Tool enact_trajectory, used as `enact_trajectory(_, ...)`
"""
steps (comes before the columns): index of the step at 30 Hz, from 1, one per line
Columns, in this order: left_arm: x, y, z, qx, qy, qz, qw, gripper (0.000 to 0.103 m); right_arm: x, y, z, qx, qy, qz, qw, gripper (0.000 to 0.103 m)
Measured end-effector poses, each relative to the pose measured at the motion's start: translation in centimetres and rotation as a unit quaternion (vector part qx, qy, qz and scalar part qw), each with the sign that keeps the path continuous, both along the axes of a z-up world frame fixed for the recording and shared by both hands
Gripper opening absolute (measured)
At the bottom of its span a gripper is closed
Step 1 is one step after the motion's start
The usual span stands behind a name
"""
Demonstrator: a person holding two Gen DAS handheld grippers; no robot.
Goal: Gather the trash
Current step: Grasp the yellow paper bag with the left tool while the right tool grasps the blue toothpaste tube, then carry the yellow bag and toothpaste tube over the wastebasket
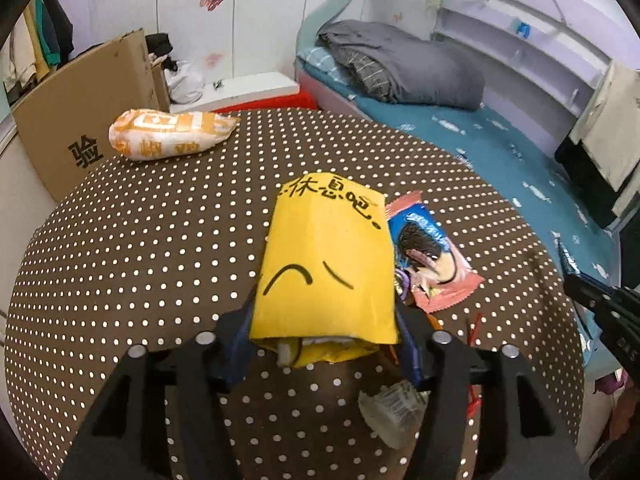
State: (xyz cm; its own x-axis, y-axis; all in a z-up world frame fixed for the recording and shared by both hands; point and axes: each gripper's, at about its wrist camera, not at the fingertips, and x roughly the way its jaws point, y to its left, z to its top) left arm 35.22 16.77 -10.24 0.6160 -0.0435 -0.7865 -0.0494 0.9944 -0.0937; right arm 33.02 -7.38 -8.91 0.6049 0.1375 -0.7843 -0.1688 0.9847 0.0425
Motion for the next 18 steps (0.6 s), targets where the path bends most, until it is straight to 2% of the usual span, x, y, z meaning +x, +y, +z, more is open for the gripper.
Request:
enact_trajectory(2,-0.9,0.2,0.6,0.007,-0.016,0.001,0.9998,0.048,-0.2,-0.3,-0.1,0.001,0.0,-0.004,1.0,0.013)
enact_trajectory(6,-2.3,0.4,1.3,0.006,-0.031,0.008,0.9995,0.043,-1.0,-1.1,0.2,0.009,-0.001,-0.008,1.0,0.012)
enact_trajectory(12,-5.3,-0.7,2.3,0.015,-0.047,0.007,0.9987,0.043,-2.6,-2.6,1.1,0.015,-0.009,-0.016,1.0,0.012)
enact_trajectory(18,-6.3,-2.9,3.1,0.011,-0.052,-0.007,0.9986,0.043,-4.3,-4.1,1.7,0.021,-0.014,-0.024,0.999,0.013)
